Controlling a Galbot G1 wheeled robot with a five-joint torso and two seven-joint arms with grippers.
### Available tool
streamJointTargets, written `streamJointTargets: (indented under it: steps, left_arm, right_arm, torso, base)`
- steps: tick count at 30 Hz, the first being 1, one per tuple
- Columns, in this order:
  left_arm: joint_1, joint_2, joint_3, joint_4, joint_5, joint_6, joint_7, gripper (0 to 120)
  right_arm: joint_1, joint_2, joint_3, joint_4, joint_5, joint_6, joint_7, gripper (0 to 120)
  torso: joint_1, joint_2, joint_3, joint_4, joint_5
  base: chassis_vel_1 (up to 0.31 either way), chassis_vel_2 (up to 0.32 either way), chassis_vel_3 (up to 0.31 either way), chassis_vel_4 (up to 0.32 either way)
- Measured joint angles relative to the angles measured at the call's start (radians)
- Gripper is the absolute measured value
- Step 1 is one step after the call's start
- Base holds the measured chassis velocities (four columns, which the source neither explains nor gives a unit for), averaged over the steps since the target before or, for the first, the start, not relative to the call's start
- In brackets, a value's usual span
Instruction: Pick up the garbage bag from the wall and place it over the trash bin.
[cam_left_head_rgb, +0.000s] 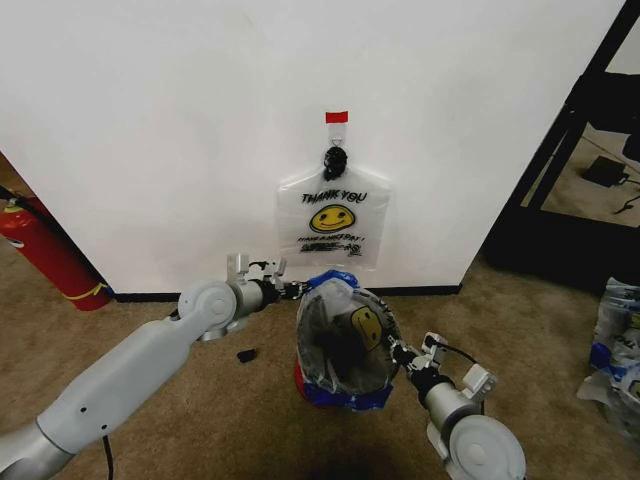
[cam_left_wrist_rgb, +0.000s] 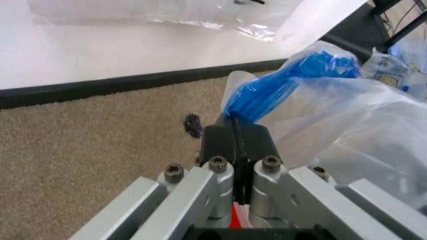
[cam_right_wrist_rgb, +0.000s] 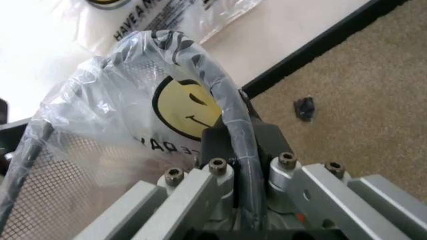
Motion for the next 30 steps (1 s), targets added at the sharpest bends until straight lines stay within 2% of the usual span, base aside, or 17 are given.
streamJointTargets:
  steps: [1,4,10,23,27,30]
  left_arm:
    - [0.007,0.007,0.002,0.007,0.008,0.001,0.005,0]
    - [0.024,0.021,0.01,0.023,0.027,0.01,0.014,0]
    - [0.048,0.03,0.026,0.033,0.063,0.014,0.044,0]
    - [0.069,0.049,0.02,0.018,0.08,0.024,0.084,0]
    - [0.075,0.05,0.018,0.007,0.082,0.029,0.091,7]
    - [0.089,0.05,0.006,-0.011,0.104,0.035,0.094,23]
  right_arm:
    - [-0.002,-0.005,0.001,0.001,0.003,0.002,-0.011,0]
    - [-0.01,-0.014,0.005,0.005,0.01,0.006,-0.034,0]
    - [-0.015,-0.018,0.007,0.019,0.026,0.008,-0.061,0]
    - [-0.004,-0.009,0.019,0.018,0.048,0.018,-0.051,0]
    - [-0.002,-0.006,0.018,0.014,0.049,0.018,-0.044,0]
    - [0.006,0.0,0.016,0.005,0.05,0.018,-0.024,0]
  torso:
    - [0.0,0.0,0.0,-0.0009,0.0003]
    - [0.0,0.0,0.0,0.0003,-0.0003]
    - [0.0,0.0,0.0,-0.0004,0.0]
    - [0.0,0.0,0.0,-0.0001,0.0001]
    - [0.0,0.0,0.0,-0.0001,0.0001]
    - [0.0,0.0,0.0,-0.0001,0.0001]
  base:
    - [0.0,0.0,0.0,0.0]
    - [0.0,0.0,0.0,0.0]
    - [0.0,0.0,0.0,0.0]
    - [0.0,0.0,0.0,0.0]
    - [0.0,0.0,0.0,0.0]
    - [0.0,0.0,0.0,0.0]
